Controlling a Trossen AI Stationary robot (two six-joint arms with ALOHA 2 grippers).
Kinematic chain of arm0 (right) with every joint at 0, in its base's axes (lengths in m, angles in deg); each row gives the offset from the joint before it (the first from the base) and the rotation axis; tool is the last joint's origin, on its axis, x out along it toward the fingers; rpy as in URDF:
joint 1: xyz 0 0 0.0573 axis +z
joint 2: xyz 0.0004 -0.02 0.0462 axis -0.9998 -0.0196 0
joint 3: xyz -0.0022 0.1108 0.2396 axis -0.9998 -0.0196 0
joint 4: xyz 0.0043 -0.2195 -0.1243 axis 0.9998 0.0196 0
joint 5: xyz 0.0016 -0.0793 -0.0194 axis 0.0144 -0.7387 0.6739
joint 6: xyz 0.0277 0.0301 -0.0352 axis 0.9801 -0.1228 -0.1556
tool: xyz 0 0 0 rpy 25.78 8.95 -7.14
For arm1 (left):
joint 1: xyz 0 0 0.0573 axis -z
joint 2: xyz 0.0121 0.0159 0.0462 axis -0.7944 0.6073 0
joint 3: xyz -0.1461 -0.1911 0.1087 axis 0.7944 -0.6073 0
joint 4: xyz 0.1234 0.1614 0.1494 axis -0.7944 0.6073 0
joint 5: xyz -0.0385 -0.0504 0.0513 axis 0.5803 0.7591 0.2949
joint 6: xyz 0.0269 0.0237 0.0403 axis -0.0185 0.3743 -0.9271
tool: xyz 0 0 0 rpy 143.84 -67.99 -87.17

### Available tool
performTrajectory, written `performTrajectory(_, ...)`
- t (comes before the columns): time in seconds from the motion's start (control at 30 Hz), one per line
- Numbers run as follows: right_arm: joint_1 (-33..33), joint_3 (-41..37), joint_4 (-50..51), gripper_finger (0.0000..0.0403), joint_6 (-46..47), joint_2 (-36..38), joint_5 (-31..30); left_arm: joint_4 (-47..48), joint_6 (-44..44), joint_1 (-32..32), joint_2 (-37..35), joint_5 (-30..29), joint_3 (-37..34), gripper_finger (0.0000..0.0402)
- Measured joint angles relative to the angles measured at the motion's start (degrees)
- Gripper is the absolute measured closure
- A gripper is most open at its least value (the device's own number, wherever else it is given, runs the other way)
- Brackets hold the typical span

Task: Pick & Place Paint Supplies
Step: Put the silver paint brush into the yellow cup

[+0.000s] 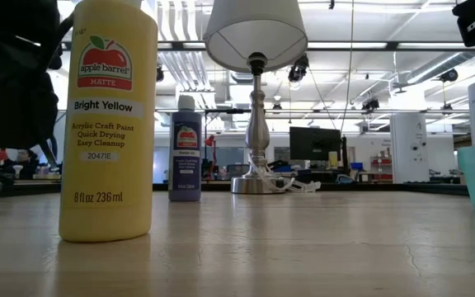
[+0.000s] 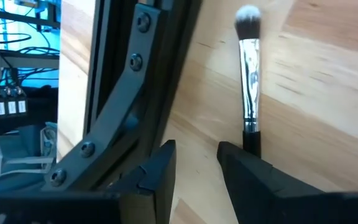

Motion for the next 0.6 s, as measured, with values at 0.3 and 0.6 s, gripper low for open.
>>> performTrajectory(0.3, 0.0, 0.0, 0.0, 0.0394, 0.0, 0.0, 0.0, -0.2, 0.4, -0.1, -0.1, -2.4, 1.7, 0.0266)
performTrajectory(0.6, 0.0, 0.0, 0.0, 0.0394, 0.0, 0.0, 0.0, -0.1, 0.3, -0.5, -0.1, -6.9, 5.5, 0.0266)
